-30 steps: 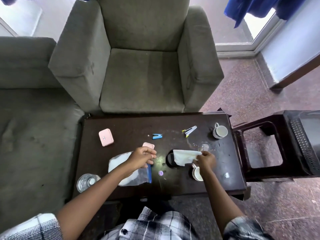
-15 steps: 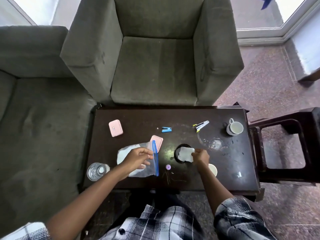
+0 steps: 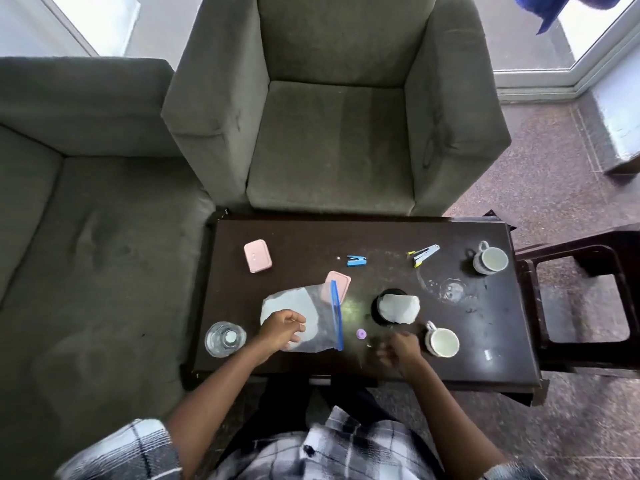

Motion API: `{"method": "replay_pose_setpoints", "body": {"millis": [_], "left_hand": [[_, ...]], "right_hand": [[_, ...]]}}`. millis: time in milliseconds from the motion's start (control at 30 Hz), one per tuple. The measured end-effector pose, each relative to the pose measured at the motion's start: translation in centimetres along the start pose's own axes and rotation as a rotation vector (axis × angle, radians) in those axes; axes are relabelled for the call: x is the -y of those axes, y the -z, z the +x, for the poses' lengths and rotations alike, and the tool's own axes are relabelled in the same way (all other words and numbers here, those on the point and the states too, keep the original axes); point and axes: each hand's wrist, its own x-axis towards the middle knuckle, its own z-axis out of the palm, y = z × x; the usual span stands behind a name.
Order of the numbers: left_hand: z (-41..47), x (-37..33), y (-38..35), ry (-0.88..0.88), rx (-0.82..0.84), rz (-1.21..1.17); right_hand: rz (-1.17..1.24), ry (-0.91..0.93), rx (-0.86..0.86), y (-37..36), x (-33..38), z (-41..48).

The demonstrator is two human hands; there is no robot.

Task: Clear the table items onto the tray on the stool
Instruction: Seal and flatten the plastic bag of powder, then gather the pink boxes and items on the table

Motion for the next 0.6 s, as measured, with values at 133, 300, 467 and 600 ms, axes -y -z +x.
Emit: {"method": "replay_pose_setpoints", "body": {"millis": [133,300,467,600], "left_hand": [[1.5,4.7,4.2,-0.042,-0.079,0.079],[3.7,11.0,9.5,-0.137,-0.326,0.589],[6.2,14.3,11.1,-0.101,-0.269,0.794],[8.1,16.1,10.4,-0.078,-0.172,0.800]], "right_hand": [[-0.374,0.094,0.166,-4.4,-1.6,-1.8],[-0.675,0.219,0.127,-8.4,-2.0,-4.9],[-1.035,0.362,0.161,-11.4,-2.6,-7.3],[-1.105,0.390,0.177,-13.3,-3.6,-8.2]]}}
